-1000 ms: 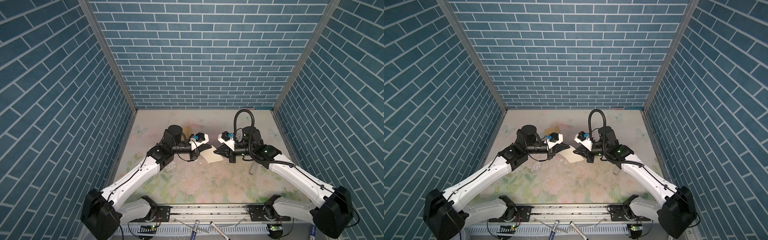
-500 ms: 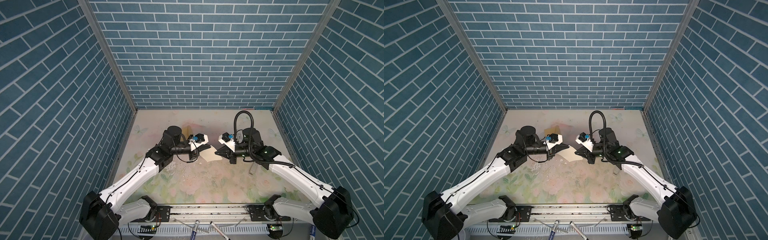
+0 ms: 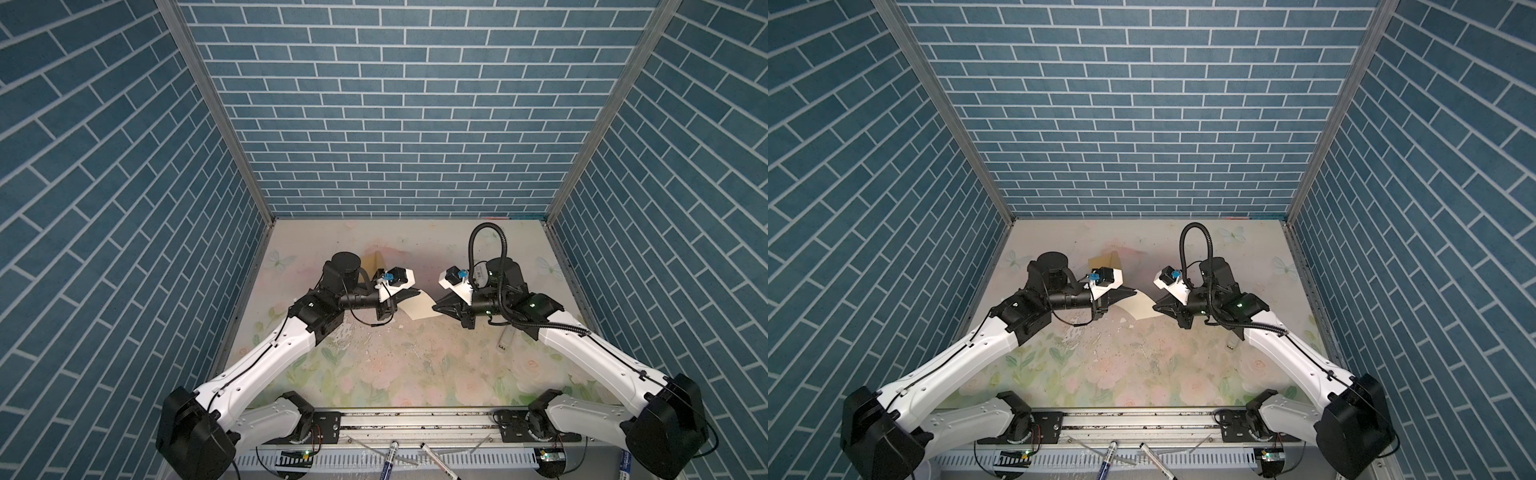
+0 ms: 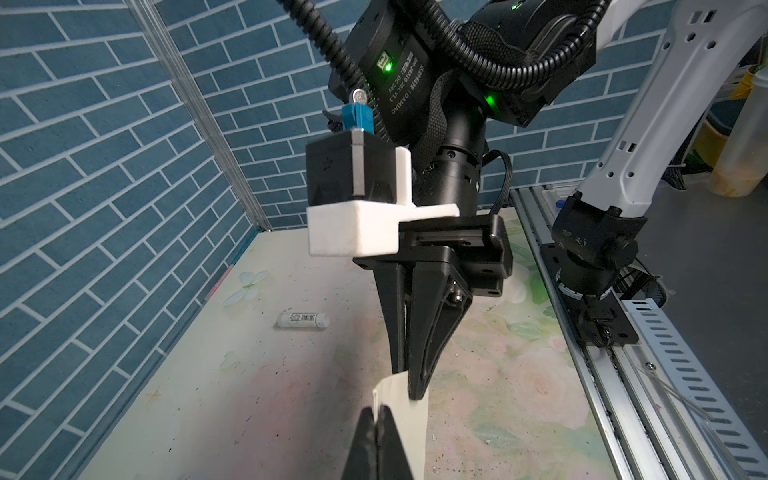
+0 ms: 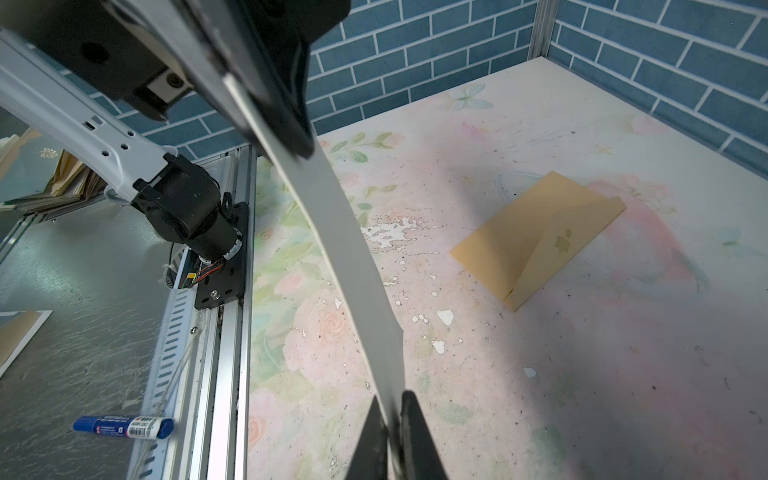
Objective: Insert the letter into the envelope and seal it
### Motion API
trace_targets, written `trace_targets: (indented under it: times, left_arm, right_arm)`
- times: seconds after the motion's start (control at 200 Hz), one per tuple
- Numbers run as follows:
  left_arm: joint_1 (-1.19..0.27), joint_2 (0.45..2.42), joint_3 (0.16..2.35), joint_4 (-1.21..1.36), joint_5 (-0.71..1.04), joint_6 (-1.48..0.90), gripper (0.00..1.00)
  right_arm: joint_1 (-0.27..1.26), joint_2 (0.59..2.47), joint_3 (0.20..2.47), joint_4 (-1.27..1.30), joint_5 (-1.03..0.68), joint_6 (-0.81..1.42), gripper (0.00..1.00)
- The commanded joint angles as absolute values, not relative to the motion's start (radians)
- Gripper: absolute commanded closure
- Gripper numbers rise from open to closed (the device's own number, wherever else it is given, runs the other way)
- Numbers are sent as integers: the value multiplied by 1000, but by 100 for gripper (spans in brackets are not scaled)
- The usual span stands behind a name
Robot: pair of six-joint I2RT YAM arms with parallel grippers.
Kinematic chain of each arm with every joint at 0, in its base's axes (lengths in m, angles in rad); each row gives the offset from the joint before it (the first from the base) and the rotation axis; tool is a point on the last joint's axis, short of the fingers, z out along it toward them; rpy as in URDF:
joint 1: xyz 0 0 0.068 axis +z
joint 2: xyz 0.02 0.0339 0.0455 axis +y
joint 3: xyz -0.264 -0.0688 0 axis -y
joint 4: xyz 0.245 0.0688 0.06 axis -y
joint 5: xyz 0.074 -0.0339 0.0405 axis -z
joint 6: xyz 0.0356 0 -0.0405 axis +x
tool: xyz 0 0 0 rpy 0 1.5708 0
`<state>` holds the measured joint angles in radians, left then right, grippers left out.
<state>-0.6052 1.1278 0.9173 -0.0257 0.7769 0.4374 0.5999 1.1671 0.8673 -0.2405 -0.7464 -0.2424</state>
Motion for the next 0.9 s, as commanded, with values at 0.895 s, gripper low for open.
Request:
trace_targets:
  times: [0.895]
  left_arm:
    - [-595, 1104, 878, 36, 725, 382, 100]
  right_arm:
    - [591, 1145, 813, -255, -693, -287, 90]
